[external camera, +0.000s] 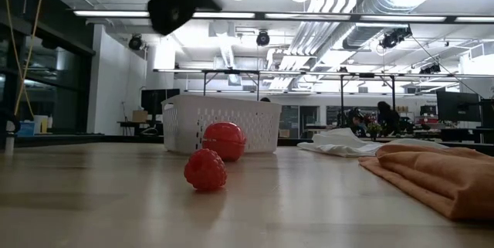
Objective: Pick and placing Produce into tupperware
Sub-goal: Put the raspberry in the basket
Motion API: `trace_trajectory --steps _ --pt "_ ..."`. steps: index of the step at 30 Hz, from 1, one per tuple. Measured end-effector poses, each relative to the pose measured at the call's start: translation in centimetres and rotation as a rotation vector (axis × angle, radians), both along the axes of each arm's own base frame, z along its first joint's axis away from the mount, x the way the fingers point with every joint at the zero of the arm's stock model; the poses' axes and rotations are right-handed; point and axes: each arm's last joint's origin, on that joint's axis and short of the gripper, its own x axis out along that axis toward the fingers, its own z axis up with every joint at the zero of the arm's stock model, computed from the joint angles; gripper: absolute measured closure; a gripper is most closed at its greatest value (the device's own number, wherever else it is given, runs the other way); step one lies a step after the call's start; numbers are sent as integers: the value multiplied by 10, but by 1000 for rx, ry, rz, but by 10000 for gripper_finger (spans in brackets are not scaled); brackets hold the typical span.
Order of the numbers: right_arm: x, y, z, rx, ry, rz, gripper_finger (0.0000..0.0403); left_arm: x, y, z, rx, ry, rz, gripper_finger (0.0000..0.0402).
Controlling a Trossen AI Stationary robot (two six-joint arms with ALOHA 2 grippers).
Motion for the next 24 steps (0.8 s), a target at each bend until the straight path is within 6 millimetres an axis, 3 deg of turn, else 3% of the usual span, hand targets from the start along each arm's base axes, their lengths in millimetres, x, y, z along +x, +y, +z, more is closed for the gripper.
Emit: trace_trajectory --steps 6,24 --pt "0 0 0 0 0 1 403 13 -7 -14 18 -6 -88 268" --pt "4 3 -3 -28 19 12 403 14 -34 -64 113 187 -321 268"
